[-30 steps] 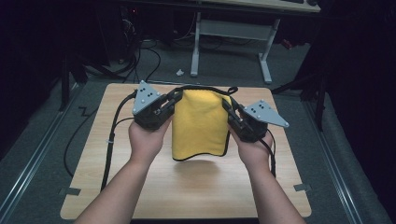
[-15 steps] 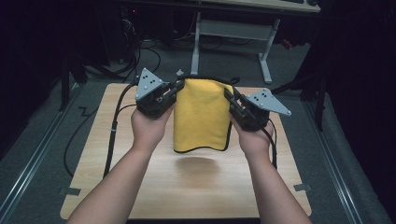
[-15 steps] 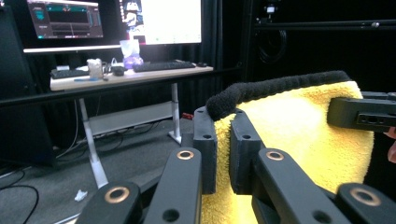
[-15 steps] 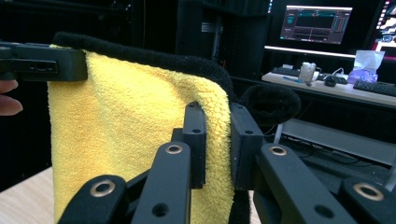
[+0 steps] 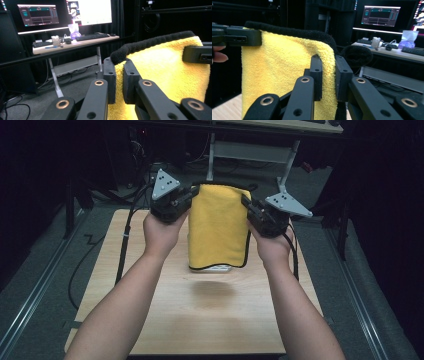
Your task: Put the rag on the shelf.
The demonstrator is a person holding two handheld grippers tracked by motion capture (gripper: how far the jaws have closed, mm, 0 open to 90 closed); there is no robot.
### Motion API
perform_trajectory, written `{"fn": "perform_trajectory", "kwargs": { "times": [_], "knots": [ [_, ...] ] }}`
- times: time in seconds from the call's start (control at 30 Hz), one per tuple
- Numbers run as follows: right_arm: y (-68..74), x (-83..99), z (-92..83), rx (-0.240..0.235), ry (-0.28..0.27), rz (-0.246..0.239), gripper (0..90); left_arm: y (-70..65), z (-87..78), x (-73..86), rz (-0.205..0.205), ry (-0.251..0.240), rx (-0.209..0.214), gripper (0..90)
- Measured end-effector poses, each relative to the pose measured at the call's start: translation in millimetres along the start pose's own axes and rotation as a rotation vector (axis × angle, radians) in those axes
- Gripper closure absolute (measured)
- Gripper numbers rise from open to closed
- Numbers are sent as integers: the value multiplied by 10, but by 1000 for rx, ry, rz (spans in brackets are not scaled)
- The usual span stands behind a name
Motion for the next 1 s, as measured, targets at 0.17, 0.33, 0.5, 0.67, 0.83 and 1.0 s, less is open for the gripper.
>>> {"fn": "perform_trajectory", "kwargs": {
  "times": [0.17, 0.33, 0.5, 0.67, 0.83, 1.0],
  "knots": [
    [-87, 91, 207, -5, 16, 5, 800, 130, 192, 62, 5, 16, -15, 834],
    [-164, 218, 400, -8, 54, -22, 800, 261, 359, 165, 48, 42, -19, 834],
    [-202, 359, 565, -15, 115, -34, 800, 409, 508, 349, 57, 94, -31, 834],
    [-184, 472, 657, -27, 143, -68, 799, 509, 578, 532, 18, 121, -14, 833],
    [-184, 636, 712, -52, 184, -68, 799, 568, 611, 761, -11, 175, 7, 834],
    [-184, 870, 762, -79, 230, -60, 799, 578, 639, 1005, -43, 220, 26, 834]
  ]
}}
Point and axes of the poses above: each handheld gripper's, and its own axes: z roughly forward along the jaws, x roughly out of its underside, y roughly to its left, the point moved 8 cm from there along z, roughly forward along the jaws, and after that the axes turned 12 degrees about -z, right-handed, at the moved point
